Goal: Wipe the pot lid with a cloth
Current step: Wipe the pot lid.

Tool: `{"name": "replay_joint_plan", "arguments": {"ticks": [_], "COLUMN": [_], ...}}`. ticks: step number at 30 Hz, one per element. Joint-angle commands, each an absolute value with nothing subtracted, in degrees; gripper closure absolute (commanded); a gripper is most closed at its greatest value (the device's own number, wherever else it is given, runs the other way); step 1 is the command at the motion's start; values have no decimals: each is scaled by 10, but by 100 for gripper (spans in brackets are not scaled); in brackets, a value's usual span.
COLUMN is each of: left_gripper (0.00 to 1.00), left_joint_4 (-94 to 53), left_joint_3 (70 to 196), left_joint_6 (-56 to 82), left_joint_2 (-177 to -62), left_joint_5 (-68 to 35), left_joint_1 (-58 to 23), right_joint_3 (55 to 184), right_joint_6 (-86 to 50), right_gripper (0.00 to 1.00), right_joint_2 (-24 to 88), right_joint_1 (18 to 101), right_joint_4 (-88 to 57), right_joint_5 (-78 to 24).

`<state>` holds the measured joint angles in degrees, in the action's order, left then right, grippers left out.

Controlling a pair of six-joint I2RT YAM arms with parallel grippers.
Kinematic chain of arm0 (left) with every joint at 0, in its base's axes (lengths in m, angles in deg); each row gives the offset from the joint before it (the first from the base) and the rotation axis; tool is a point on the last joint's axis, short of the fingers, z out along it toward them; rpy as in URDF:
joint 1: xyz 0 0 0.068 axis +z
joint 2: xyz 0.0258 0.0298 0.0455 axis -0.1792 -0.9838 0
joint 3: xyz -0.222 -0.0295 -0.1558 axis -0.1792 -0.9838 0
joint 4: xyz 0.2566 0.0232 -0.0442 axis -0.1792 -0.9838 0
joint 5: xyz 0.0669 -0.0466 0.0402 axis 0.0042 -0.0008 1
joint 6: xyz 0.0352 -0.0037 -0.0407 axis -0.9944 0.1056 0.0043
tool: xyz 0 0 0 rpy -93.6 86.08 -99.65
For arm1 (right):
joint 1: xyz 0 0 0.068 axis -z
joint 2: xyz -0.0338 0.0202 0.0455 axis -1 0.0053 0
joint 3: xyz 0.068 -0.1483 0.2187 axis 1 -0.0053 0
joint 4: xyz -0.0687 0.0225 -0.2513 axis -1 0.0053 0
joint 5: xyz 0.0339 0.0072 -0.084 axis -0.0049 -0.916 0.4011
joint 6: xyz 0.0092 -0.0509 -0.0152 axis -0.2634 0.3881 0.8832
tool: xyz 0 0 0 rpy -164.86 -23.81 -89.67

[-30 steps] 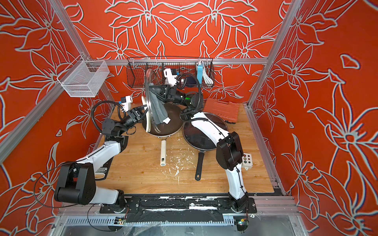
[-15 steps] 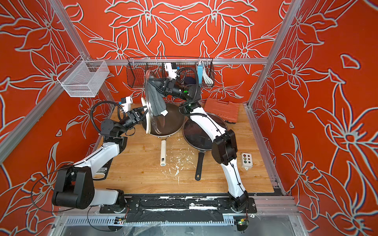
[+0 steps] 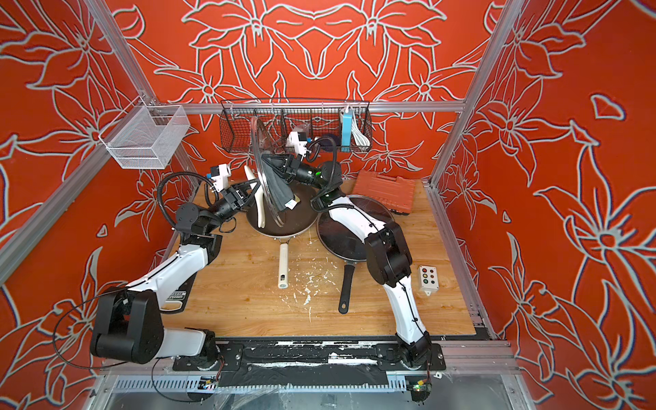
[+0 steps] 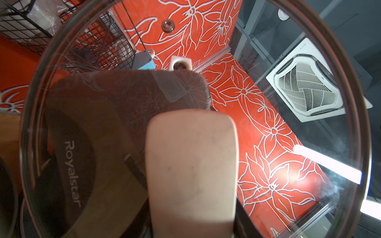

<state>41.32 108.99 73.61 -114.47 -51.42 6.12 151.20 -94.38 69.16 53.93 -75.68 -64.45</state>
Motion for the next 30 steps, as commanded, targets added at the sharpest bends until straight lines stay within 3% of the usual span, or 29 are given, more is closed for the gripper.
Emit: {"name": "replay_joint_plan", "arguments": {"ticks": [1, 16, 23, 30], "left_gripper": [100, 100, 100, 100], "left_joint_4": [561, 522, 540, 530], "left_joint_3": [1154, 1128, 1114, 1111], "left_joint_6": [720, 652, 654, 642], "left_joint_2": [-1121, -1151, -1174, -1187], "left_joint_5": [-533, -489, -480, -494], "left_joint_1": [32, 31, 31, 31], "right_joint_3": [1477, 1314, 1245, 1258], "right_joint_6": [-939, -1064, -1057, -1074], "right_gripper": [100, 100, 100, 100], "right_joint_2": [693, 615, 537, 514], "right_joint_1": [518, 508, 507, 508], "right_joint_4": [-760, -958, -957, -957], "right_joint_5": [-671, -629, -633, -627]}}
